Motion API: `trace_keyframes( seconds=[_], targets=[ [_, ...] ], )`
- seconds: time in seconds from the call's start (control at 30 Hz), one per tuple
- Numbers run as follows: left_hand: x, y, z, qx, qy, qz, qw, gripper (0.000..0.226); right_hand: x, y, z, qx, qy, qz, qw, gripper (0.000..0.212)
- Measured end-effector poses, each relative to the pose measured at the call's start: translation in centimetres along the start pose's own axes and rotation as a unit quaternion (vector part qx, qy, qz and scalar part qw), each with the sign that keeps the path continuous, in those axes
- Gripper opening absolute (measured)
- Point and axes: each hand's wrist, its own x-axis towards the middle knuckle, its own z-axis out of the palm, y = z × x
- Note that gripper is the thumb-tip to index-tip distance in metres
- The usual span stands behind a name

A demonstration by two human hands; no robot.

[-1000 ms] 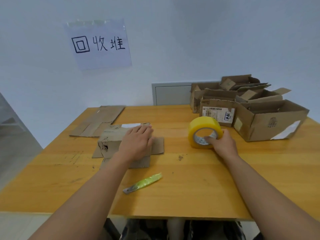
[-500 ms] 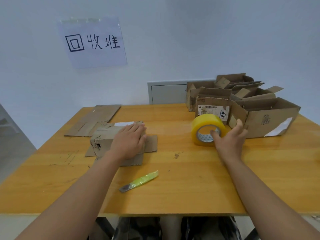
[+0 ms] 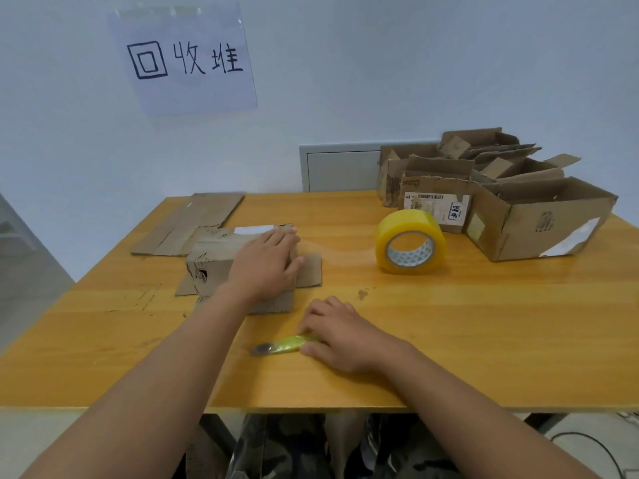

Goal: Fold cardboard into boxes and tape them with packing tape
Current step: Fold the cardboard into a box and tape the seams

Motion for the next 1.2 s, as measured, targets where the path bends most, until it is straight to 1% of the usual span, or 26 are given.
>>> trace_keyframes(
  seconds=[0.1,0.17,0.2,0.27,0.33,0.37,0.43,0.5,0.53,0.57,0.6,0.63,0.67,0.7,0.77,0.83,0.9,1.0,1.1,1.2],
  targets=[
    [0.0,0.0,0.0,-0.018,0.000,-0.004,1.000,0.047,-0.3,1.1,-1.5,0.029,-0.040,0.045,0.998,0.012],
    [0.0,0.0,0.0,-0.036,0.008,-0.008,0.999,0.044,-0.9,3.1,-2.9,0.023,-0.054,0.077,0.995,0.019],
    [0.0,0.0,0.1,-0.048,0.016,-0.010,0.999,0.042,-1.4,4.2,-3.7,0.025,-0.048,0.093,0.994,0.021],
    [0.0,0.0,0.3,-0.060,0.034,-0.016,0.997,0.040,-2.3,6.2,-5.2,0.088,0.009,0.114,0.990,0.022],
    [0.0,0.1,0.5,-0.057,0.044,-0.026,0.997,0.042,-2.2,7.2,-6.3,0.177,0.109,0.101,0.973,0.033],
    [0.1,0.0,0.6,-0.053,0.048,-0.027,0.997,0.044,-1.7,7.0,-6.5,0.215,0.165,0.083,0.959,0.034],
    [0.0,0.0,0.8,-0.046,0.055,-0.025,0.997,0.050,0.2,6.5,-6.3,0.262,0.256,0.060,0.928,0.030],
    [0.1,-0.2,1.1,-0.043,0.058,-0.024,0.997,0.051,2.7,5.7,-5.8,0.300,0.303,0.056,0.903,0.024],
    [0.1,-0.3,1.2,-0.042,0.062,-0.022,0.997,0.050,3.9,5.4,-5.7,0.335,0.303,0.053,0.890,0.025],
    [0.1,-0.4,1.4,-0.040,0.069,-0.017,0.997,0.048,5.1,5.1,-5.6,0.375,0.287,0.050,0.880,0.039],
    [0.1,-0.5,1.5,-0.037,0.077,-0.012,0.996,0.046,6.2,5.0,-5.3,0.409,0.268,0.045,0.871,0.057],
    [0.1,-0.5,1.6,-0.034,0.083,-0.008,0.996,0.044,7.1,4.9,-4.9,0.420,0.257,0.050,0.869,0.071],
    [0.1,-0.5,1.7,-0.033,0.089,-0.006,0.995,0.044,7.9,5.0,-4.3,0.416,0.264,0.062,0.868,0.074],
    [0.1,-0.5,1.7,-0.032,0.096,-0.004,0.995,0.044,8.5,5.1,-3.6,0.406,0.287,0.075,0.864,0.067],
    [0.1,-0.5,1.8,-0.031,0.110,0.000,0.993,0.046,9.0,6.0,-2.5,0.386,0.341,0.095,0.852,0.043],
    [0.2,-0.6,1.9,-0.032,0.117,0.007,0.993,0.046,9.0,6.9,-1.9,0.372,0.359,0.093,0.851,0.031],
    [0.2,-0.6,2.0,-0.029,0.123,0.009,0.992,0.046,9.0,7.3,-1.6,0.368,0.354,0.097,0.854,0.030],
    [0.2,-0.8,2.0,-0.031,0.130,0.007,0.991,0.046,9.0,7.5,-1.2,0.399,0.329,0.114,0.848,0.029],
    [0.1,-1.1,1.9,-0.009,0.107,0.014,0.994,0.049,9.2,8.0,-0.9,0.386,0.306,0.137,0.860,0.029],
    [0.0,-1.3,1.6,0.011,0.083,0.024,0.996,0.050,9.1,7.9,-1.1,0.385,0.296,0.137,0.863,0.030]
  ],
)
